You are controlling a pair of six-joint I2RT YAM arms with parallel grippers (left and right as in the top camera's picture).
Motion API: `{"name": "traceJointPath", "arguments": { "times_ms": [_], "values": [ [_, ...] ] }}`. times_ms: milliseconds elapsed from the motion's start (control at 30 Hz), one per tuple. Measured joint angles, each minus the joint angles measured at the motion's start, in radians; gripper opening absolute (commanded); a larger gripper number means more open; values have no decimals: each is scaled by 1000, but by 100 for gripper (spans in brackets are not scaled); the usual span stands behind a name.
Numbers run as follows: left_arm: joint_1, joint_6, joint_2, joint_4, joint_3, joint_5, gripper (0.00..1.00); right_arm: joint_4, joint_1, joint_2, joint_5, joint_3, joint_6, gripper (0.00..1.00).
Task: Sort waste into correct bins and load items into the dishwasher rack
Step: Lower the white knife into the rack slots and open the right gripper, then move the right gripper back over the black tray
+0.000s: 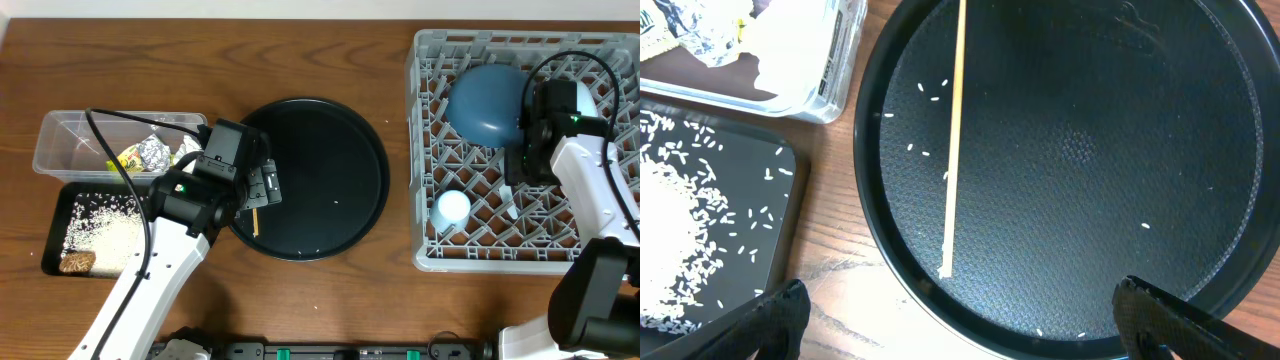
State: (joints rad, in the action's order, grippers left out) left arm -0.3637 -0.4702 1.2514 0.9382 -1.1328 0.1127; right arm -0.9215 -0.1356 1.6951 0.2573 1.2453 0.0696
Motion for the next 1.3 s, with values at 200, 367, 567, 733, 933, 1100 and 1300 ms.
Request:
{"name": "traceJointPath", "arguments": {
  "times_ms": [200,367,567,733,933,1100,1300],
  "values": [
    [0,0,0,0,0,0,98,-54,0,0,-20,15,0,57],
    [0,0,0,0,0,0,98,-143,0,-24,-72,97,-4,53],
    [0,0,0,0,0,0,98,-202,6,-147,-319,203,-24,38],
    [0,0,0,0,0,0,98,-190,81,-211,-623,214,-107,36],
    [0,0,0,0,0,0,98,19,262,-209,-736,128,-237,33],
    [0,0,0,0,0,0,98,183,459,-207,-703,10,-333,33],
    [0,0,0,0,0,0,98,262,641,-205,-621,-62,-401,33]
  ]
}}
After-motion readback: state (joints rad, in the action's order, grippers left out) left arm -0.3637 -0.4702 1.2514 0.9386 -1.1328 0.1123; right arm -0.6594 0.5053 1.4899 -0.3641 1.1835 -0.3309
